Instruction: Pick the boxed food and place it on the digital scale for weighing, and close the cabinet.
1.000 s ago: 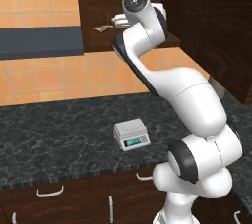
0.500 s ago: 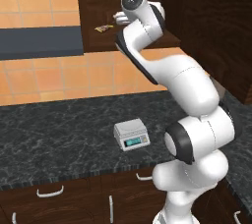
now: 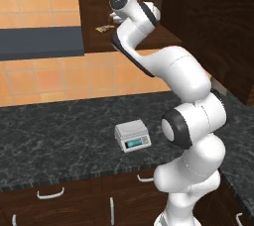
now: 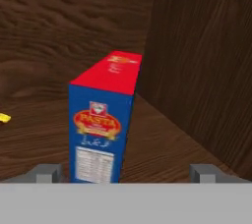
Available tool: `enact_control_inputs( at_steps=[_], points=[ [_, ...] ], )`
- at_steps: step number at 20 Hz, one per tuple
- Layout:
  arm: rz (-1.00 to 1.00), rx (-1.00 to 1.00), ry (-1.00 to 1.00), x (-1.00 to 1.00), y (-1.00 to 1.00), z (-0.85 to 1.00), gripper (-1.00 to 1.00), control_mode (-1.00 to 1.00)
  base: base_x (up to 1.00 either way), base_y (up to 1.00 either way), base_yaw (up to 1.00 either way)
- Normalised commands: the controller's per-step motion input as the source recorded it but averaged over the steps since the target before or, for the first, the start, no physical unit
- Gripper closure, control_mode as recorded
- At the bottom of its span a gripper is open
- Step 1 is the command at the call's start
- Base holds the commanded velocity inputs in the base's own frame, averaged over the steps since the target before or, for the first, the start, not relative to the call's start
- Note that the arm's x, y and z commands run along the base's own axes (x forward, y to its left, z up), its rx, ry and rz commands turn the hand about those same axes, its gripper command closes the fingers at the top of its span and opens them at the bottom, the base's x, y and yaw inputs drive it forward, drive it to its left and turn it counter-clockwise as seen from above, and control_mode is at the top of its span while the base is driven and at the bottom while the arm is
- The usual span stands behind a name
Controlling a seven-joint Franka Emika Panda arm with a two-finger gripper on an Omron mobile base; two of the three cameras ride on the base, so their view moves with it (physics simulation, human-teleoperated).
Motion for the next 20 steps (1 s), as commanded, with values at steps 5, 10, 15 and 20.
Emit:
enact_control_inputs(
  at_steps=[5,10,15,20],
  points=[
    [-0.08,-0.02,0.08,0.31,0.07,0.04,-1.0,-1.0,0.0,0.0,0.0],
    [-0.01,0.0,0.03,0.3,-0.02,0.0,-1.0,-1.0,0.0,0.0,0.0],
    [0.0,0.0,0.0,0.04,-0.29,0.0,1.0,-1.0,0.0,0.0,0.0],
    [0.0,0.01,0.0,0.0,-0.35,-0.01,1.0,-1.0,0.0,0.0,0.0]
  ],
)
